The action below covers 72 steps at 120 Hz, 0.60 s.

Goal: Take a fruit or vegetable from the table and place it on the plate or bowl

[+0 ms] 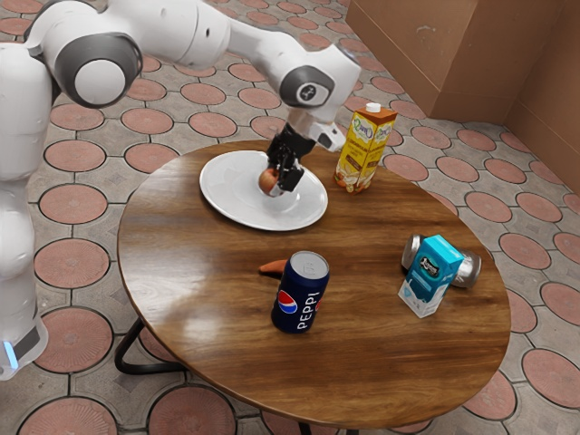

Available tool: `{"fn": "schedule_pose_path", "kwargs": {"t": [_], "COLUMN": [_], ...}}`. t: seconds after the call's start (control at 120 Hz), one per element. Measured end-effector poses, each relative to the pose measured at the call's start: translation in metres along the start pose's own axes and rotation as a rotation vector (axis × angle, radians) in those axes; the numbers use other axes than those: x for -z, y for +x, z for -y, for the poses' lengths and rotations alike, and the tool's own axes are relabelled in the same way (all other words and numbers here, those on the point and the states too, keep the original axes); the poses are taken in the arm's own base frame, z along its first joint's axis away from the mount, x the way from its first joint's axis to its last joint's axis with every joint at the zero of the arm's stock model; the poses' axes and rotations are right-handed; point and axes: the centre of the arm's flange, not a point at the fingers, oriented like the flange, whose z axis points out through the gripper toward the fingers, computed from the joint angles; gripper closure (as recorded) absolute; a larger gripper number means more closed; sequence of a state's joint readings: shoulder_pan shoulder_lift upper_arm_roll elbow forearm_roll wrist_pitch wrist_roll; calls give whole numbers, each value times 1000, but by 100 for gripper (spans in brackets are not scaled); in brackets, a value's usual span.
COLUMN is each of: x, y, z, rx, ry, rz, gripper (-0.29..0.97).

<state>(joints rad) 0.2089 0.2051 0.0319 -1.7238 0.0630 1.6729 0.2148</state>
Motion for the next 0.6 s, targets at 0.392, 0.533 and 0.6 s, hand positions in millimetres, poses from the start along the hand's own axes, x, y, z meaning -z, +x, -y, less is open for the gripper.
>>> {"fn": "schedule_pose_path", "kwargs": {"t": [0.392,0.533,0.6], "x": [-10,21,58], "y": [14,5,-7], "z": [4,-1,-8], "rx": [26,25,24], "ry": [18,28,26], "rz": [-87,-141,-184], "gripper": [13,6,5]}}
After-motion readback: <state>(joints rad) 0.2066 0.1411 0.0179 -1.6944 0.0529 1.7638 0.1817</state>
